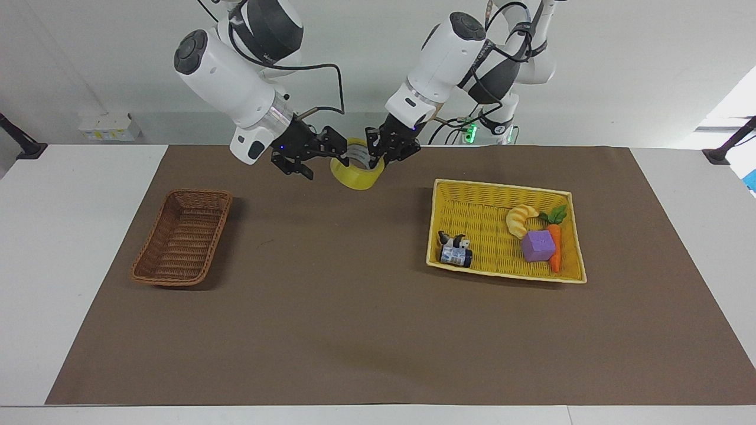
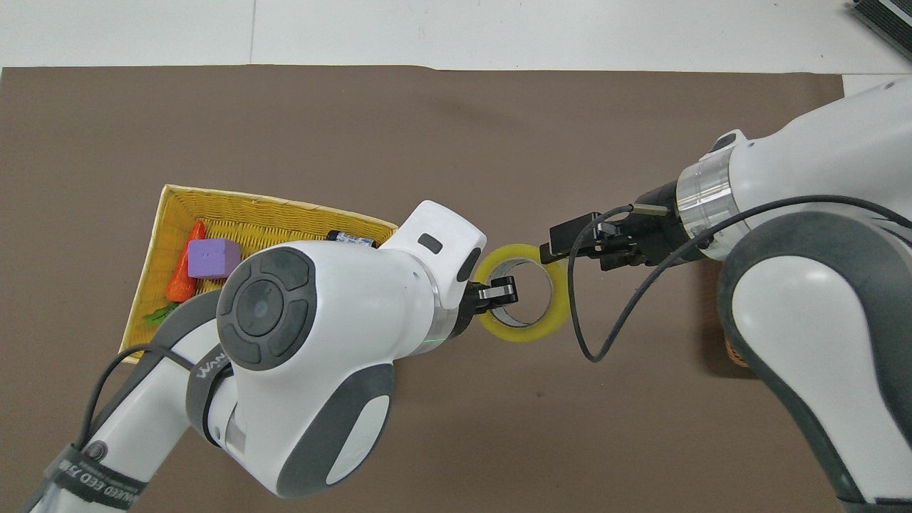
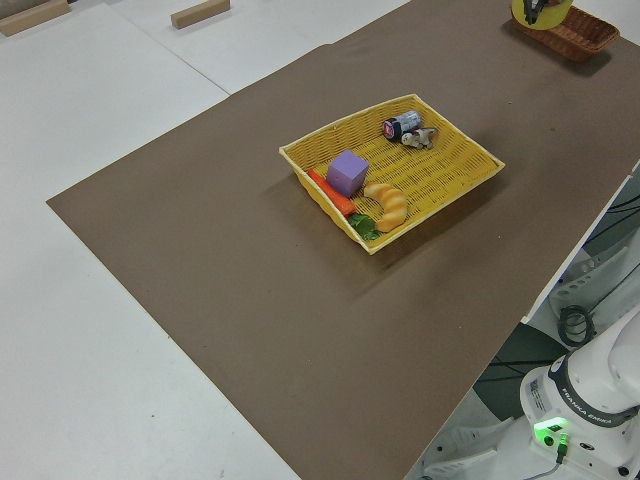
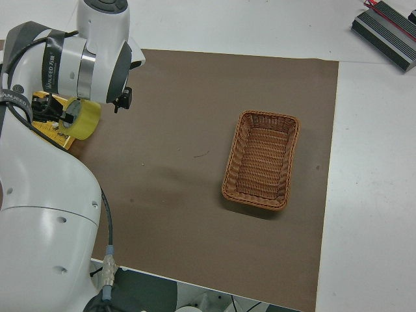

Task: Move tape to another basket
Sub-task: 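Grasp the tape with the right gripper while the left gripper releases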

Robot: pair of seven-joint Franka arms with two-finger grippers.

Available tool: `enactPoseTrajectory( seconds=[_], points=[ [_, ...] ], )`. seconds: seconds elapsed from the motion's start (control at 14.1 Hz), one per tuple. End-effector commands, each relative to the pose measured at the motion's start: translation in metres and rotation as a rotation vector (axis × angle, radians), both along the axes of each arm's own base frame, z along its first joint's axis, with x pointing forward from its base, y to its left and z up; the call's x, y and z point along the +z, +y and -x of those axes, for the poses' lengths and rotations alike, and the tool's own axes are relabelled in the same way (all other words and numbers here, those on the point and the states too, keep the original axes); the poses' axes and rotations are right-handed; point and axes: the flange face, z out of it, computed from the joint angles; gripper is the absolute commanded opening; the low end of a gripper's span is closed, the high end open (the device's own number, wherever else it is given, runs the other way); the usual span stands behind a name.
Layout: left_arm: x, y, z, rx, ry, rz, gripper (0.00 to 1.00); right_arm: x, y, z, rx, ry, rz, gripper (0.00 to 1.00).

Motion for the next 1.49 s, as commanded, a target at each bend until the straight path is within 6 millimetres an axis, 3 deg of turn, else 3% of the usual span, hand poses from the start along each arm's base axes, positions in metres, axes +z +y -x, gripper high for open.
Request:
enactPoseTrajectory(
  seconds=[0.0,0.14,0.21,0.36,0.43,0.5,0.57,0.64,0.71,0.92,1.14,1.28,1.42],
  points=[
    [0.014,-0.009,-0.004,0.039,-0.016,0.081,0.0,-0.002,-0.003,0.014,0.028,0.001,-0.04,1.0],
    [0.014,-0.016,0.001,0.043,-0.011,0.087,0.0,-0.004,-0.01,0.014,0.065,-0.007,-0.044,1.0],
    [0.014,-0.016,0.0,0.048,-0.019,0.095,0.0,-0.002,-0.016,0.012,0.058,-0.01,-0.043,0.78],
    [0.019,-0.019,-0.002,0.069,-0.044,0.125,0.0,-0.003,-0.016,0.014,0.057,0.005,-0.031,0.1],
    [0.02,-0.02,-0.002,0.081,-0.048,0.136,0.0,-0.004,-0.016,0.014,0.027,0.026,-0.026,0.0],
    [0.02,-0.02,-0.002,0.081,-0.049,0.137,0.0,-0.004,-0.017,0.013,-0.001,0.038,-0.022,0.0],
    [0.021,-0.019,-0.002,0.076,-0.056,0.136,0.08,-0.003,-0.017,0.012,-0.003,0.038,-0.022,0.0],
    [0.021,-0.017,-0.005,0.068,-0.065,0.133,0.75,-0.002,-0.017,0.011,-0.007,0.037,-0.02,0.0],
    [0.023,-0.017,-0.003,0.067,-0.065,0.136,1.0,-0.002,-0.017,0.011,-0.009,0.038,-0.019,0.0],
    [0.038,0.001,-0.002,0.089,-0.051,0.114,1.0,-0.003,-0.017,0.01,-0.01,0.038,-0.017,0.0],
    [0.031,0.033,-0.023,0.117,-0.006,0.067,1.0,-0.006,-0.027,0.007,-0.013,0.029,0.006,0.0],
    [0.023,0.058,-0.037,0.137,0.04,0.018,1.0,-0.009,-0.048,0.002,-0.033,0.023,0.025,0.0],
    [0.017,0.09,-0.055,0.18,0.059,-0.021,1.0,-0.011,-0.087,-0.004,-0.065,0.014,0.021,0.0]
  ],
)
